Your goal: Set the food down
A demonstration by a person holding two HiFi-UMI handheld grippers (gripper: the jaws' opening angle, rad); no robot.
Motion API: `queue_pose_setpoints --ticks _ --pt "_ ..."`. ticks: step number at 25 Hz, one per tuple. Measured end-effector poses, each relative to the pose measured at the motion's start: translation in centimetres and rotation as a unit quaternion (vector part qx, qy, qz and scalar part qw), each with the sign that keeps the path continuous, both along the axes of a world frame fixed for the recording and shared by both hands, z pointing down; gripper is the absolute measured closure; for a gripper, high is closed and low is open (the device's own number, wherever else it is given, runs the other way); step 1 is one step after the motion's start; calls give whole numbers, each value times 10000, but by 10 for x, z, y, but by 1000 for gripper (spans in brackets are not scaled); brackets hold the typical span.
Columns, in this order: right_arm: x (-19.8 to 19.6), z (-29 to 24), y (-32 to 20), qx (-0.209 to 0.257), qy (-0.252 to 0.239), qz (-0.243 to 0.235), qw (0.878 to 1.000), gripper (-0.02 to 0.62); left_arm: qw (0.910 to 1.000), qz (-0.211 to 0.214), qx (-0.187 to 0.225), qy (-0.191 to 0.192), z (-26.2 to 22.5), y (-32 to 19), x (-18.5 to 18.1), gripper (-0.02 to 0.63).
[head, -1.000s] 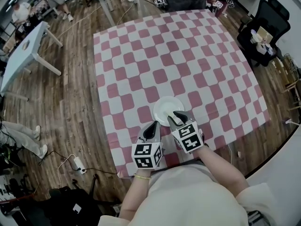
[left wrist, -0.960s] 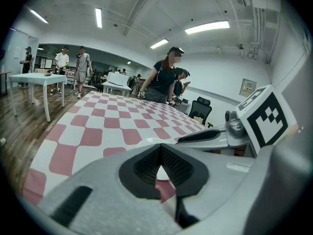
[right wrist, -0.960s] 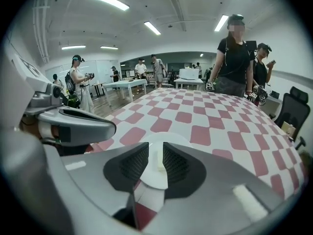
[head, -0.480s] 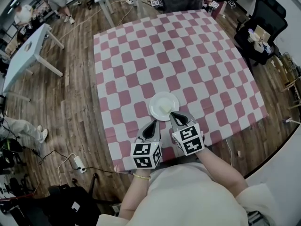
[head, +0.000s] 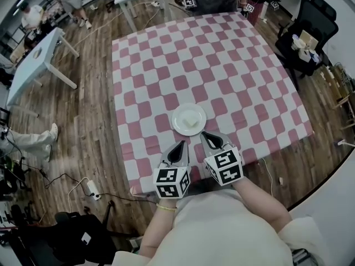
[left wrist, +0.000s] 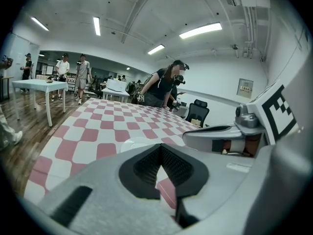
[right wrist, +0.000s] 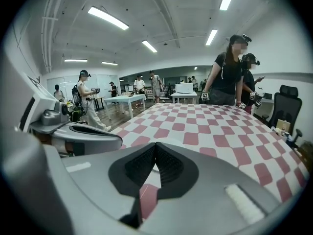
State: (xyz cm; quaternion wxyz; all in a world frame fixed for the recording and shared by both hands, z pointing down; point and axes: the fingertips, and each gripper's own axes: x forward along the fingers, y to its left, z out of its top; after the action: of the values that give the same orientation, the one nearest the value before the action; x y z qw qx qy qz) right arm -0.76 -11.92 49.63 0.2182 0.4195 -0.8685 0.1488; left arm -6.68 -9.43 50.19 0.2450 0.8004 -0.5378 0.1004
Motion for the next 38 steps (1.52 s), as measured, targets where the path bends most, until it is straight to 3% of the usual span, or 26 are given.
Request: queue_pose_setpoints --ticks 20,38 --pt "26 -33 59 354 -423 -44 9985 591 9997 12 229 -47 -18 49 29 606" --pt "32 -37 74 512 -514 40 9974 591 9996 35 296 -15 -22 63 33 606"
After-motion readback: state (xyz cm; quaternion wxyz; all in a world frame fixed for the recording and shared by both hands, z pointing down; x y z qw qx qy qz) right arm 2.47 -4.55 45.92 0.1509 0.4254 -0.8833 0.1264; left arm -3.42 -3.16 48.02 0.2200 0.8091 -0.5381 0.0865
